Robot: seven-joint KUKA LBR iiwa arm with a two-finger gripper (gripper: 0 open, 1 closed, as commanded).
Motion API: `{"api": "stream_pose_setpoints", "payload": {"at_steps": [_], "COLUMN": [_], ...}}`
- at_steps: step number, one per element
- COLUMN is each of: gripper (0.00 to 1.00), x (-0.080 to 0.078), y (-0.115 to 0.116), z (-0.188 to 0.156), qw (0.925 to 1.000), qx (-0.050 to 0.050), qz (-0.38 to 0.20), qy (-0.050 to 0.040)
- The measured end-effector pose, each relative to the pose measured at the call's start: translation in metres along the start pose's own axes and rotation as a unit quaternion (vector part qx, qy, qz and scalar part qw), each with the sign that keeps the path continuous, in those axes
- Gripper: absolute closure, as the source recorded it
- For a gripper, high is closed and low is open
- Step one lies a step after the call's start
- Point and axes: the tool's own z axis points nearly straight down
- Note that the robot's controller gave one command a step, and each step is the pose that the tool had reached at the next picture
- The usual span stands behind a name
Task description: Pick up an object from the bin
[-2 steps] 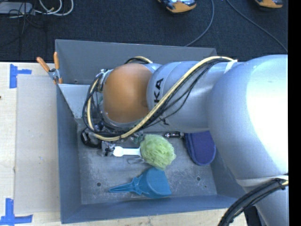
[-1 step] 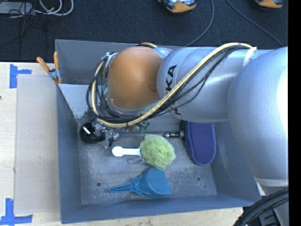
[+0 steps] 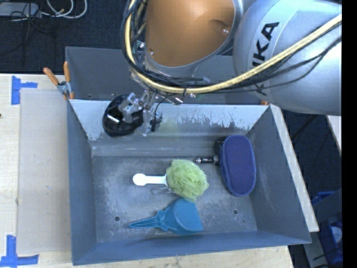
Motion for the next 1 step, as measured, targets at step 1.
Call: {"api": "stream_pose_setpoints", "payload": {"at_steps": [1], "gripper": [1.0], "x": [0.0493], "y": [0.0328], "z": [0.0908], "qw": [0.9993], "qx": [-0.008], "qz": [-0.034], "qy": [0.0106]}}
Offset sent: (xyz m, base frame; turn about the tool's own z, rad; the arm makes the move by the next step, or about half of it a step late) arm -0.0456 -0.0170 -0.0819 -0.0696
